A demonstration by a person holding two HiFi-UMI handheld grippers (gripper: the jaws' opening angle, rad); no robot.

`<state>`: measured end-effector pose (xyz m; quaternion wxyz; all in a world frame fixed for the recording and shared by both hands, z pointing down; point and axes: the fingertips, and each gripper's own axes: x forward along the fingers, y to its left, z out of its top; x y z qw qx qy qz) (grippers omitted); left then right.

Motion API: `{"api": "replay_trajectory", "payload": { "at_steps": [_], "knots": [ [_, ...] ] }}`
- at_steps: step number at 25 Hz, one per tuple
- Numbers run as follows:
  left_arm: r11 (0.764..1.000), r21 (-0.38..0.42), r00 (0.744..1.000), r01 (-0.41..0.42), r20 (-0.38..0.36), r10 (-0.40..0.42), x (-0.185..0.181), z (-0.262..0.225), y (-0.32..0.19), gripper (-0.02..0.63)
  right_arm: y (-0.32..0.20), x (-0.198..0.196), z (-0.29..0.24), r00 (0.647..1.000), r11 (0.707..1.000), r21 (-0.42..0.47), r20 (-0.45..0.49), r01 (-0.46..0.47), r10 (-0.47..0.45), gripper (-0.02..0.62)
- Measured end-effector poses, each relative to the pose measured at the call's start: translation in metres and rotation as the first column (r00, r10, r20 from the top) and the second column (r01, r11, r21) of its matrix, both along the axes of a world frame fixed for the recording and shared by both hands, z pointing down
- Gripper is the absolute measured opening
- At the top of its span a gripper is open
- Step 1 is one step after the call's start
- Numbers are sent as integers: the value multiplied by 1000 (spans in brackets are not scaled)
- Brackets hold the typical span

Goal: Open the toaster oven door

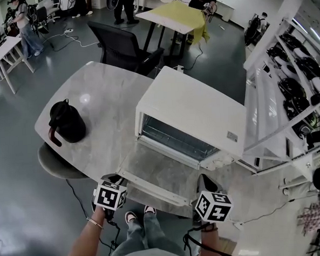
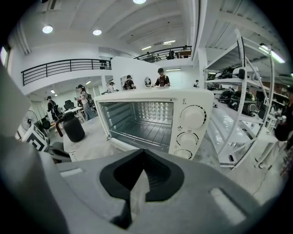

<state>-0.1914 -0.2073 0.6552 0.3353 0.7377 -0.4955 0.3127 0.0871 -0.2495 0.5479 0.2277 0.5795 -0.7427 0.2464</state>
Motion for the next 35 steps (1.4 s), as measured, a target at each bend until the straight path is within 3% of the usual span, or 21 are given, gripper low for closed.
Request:
{"api": "replay_trajectory", "payload": {
  "at_steps": [35],
  "knots": [
    [987, -160, 1000, -20, 15, 22, -3, 59, 14, 67, -12, -9, 61, 999, 993, -115, 32, 8, -4, 6]
  ]
}}
